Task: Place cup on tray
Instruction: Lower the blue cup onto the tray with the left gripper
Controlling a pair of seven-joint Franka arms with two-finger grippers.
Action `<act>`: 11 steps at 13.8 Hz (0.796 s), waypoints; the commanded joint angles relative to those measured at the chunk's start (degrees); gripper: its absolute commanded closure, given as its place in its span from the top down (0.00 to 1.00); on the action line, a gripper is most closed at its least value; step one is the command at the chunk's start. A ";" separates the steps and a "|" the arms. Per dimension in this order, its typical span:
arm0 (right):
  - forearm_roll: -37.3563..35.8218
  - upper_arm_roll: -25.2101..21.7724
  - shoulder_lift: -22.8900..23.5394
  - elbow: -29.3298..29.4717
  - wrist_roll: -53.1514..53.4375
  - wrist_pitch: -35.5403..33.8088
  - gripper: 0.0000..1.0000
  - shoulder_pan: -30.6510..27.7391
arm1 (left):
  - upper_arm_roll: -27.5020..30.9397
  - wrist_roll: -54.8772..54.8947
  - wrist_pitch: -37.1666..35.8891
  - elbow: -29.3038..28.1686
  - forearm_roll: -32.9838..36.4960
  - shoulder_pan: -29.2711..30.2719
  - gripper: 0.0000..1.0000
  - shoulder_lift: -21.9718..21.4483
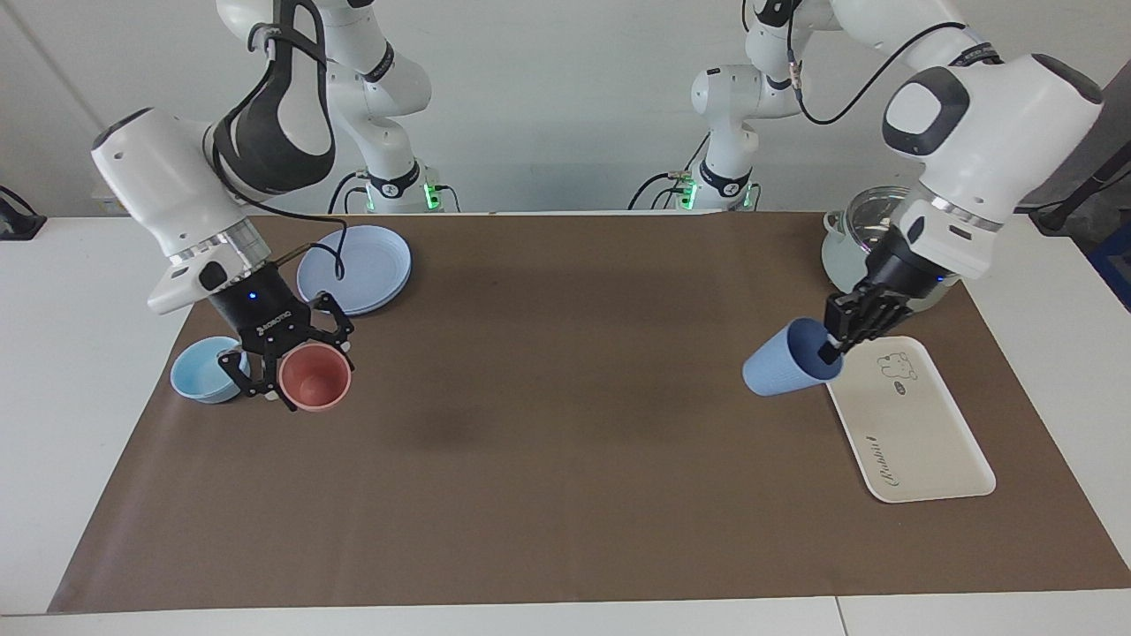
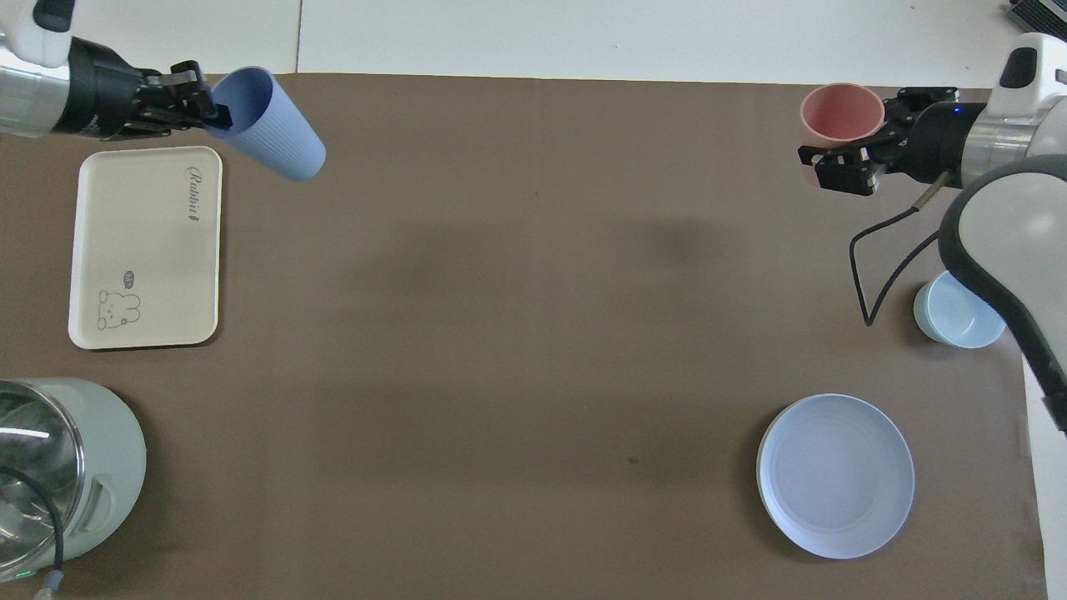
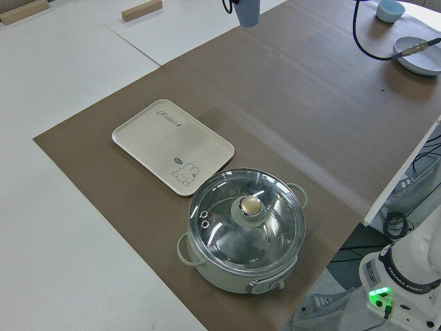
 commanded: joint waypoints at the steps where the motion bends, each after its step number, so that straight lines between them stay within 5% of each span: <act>1: 14.42 0.68 1.47 -3.38 -6.08 7.94 0.00 -0.05 | -0.71 12.37 6.53 -10.41 1.01 7.05 0.00 -5.22; 6: 43.24 0.59 3.41 -10.23 -41.27 10.95 0.00 -2.07 | -0.80 30.22 19.89 -22.47 0.22 15.68 0.00 -6.82; 11: 63.56 0.59 7.53 -12.18 -62.75 9.29 0.00 -3.21 | -0.80 31.30 32.82 -29.77 -0.48 15.69 0.00 -5.15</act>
